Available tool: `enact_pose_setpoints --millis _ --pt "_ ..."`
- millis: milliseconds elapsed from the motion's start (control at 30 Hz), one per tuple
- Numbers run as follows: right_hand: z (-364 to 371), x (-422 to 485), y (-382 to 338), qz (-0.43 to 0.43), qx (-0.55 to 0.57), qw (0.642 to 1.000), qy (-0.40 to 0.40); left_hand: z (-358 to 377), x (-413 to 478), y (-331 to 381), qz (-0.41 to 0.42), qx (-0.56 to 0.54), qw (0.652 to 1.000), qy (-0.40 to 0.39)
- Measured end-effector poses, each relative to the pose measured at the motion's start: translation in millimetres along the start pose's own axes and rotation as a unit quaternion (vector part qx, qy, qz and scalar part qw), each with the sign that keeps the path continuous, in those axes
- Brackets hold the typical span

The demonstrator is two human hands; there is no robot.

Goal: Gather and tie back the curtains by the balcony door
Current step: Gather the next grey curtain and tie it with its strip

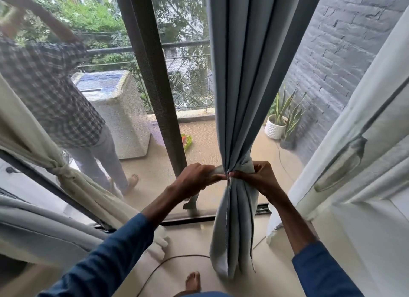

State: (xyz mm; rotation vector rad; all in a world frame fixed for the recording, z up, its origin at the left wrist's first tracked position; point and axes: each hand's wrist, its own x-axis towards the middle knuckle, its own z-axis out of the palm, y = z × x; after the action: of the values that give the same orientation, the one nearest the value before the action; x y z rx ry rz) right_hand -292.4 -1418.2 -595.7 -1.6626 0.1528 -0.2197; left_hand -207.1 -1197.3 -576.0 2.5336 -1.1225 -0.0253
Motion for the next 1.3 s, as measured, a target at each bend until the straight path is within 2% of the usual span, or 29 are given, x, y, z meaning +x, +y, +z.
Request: enact_pose_setpoints --millis 200,367,467,533,733,867,1000,1167,1300 --pt "-7 7 6 0.028 -0.008 0.997 0.073 21 -20 19 -0.054 0.084 0.995 0.021" --pt "10 8 4 0.035 -0.083 0.989 0.115 45 -45 73 -0.049 0.098 0.991 -0.077" --pt "30 -1 -8 0.029 -0.161 0.973 0.164 43 -31 103 -0.057 0.082 0.989 -0.105" --pt "35 -7 -12 0.024 -0.214 0.962 0.167 35 -19 114 -0.056 0.061 0.991 -0.106" --pt "22 -15 -25 0.061 -0.301 0.947 0.093 30 -4 100 0.0 0.086 0.99 -0.116" --pt "19 -16 -38 0.114 -0.334 0.934 0.058 33 1 93 0.052 0.036 0.992 -0.112" --pt "17 -18 -42 0.12 -0.354 0.927 0.029 29 6 76 0.061 0.025 0.988 -0.142" --pt "9 -10 -42 0.148 -0.205 0.963 -0.095 24 10 58 0.093 0.069 0.988 -0.104" --pt "-2 -4 -34 0.124 -0.166 0.959 -0.192 20 9 49 0.057 0.083 0.993 -0.061"
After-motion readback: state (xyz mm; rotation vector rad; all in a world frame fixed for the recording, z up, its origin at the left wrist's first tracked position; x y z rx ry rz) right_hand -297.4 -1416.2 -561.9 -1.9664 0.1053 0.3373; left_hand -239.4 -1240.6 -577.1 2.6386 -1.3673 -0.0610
